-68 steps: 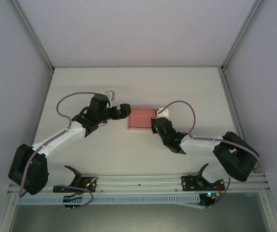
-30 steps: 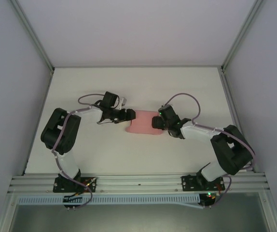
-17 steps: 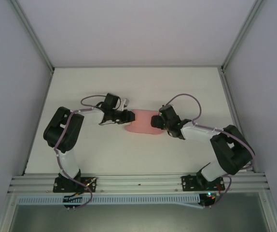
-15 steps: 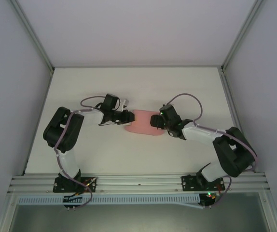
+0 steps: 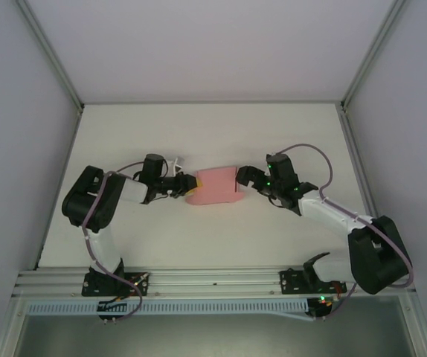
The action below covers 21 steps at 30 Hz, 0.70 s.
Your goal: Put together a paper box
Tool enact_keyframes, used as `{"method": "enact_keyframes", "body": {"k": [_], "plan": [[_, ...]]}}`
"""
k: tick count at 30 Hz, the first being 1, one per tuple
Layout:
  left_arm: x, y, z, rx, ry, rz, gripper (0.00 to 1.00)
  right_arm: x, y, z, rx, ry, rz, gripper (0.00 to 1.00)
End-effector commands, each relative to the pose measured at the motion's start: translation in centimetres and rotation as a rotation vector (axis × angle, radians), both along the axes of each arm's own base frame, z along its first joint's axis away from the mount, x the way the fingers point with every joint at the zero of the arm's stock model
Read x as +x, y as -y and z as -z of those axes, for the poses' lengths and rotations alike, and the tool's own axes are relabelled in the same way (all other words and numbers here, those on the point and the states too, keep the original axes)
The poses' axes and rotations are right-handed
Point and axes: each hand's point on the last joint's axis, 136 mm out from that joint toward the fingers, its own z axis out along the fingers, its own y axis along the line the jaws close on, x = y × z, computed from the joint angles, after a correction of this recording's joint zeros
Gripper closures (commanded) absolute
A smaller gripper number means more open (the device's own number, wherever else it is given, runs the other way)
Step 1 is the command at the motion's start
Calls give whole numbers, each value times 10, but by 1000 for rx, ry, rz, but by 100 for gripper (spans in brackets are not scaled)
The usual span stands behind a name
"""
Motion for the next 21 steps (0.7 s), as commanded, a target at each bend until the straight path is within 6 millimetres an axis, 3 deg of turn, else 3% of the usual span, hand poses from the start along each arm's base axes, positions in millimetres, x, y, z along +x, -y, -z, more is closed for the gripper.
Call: {"method": "enact_keyframes", "body": {"k": [1, 9, 15, 19, 21], "plan": [[3, 4, -14, -80, 24, 13, 88, -6, -20, 7, 144, -74, -59, 3], [3, 1, -4, -51, 19, 17, 88, 4, -61, 3, 319, -76, -210, 13], [6, 2, -9, -42, 50, 31, 81, 8, -73, -16, 416, -23, -262, 42], [10, 4, -28, -41, 129, 53, 64, 6, -70, -23, 402, -13, -250, 58], [13, 5, -42, -39, 185, 69, 37, 5, -66, -26, 387, -20, -230, 59]]}}
